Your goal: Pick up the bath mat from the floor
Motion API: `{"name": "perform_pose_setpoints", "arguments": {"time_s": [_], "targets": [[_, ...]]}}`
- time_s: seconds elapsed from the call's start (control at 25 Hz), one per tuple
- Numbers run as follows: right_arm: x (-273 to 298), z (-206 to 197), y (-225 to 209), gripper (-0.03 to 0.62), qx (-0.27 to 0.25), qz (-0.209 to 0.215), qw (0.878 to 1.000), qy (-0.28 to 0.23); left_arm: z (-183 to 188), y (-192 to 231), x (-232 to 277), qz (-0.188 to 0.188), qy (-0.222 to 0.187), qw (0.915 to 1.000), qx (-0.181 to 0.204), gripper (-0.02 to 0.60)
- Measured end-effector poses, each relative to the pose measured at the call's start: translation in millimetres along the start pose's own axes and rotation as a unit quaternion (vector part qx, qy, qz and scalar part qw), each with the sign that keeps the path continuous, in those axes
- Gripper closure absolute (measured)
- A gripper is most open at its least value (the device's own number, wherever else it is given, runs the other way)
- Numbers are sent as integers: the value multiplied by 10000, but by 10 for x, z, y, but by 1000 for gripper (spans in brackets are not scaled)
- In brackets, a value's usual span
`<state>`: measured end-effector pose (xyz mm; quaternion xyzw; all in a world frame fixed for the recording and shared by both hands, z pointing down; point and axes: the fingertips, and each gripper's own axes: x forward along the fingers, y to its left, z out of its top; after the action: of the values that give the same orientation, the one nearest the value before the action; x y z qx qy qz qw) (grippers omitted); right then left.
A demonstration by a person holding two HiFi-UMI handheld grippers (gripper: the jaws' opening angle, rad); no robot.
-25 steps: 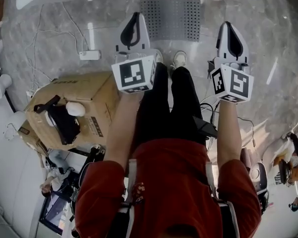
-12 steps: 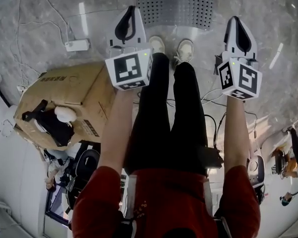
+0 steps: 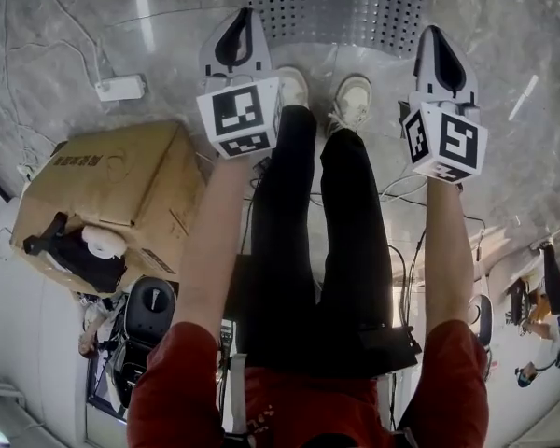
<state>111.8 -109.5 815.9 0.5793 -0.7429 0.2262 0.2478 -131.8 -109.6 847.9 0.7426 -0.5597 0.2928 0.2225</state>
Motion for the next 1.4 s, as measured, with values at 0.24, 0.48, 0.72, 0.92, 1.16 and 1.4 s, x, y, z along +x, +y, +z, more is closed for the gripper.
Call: {"name": "perform_pose_setpoints", "arguments": {"time_s": [0.24, 0.48, 0.72, 0.92, 1.16, 1.4], "targets": [[453, -600, -64, 583, -18, 21, 9998, 218, -627, 24, 454, 144, 345, 9993, 72, 561], [828, -1139, -202, 582, 20, -130, 9991, 401, -1188, 102, 844, 181, 649, 9977, -43, 560], [1129, -1629, -333, 491, -15, -175, 9967, 788, -1748, 285, 1138, 258, 1139, 9930, -148, 560], [1317, -2008, -448, 414, 95, -251, 9920, 1235, -2014, 312, 1330, 76, 1421, 9896, -228, 424], [1576, -2522, -659, 313, -10, -382, 9812, 1894, -2406, 367, 1621, -55, 1881, 9810, -468, 334], [1795, -2883, -994, 264, 220, -670, 9699, 2332, -2645, 414, 1857, -159, 2175, 9752, -371, 270]]}}
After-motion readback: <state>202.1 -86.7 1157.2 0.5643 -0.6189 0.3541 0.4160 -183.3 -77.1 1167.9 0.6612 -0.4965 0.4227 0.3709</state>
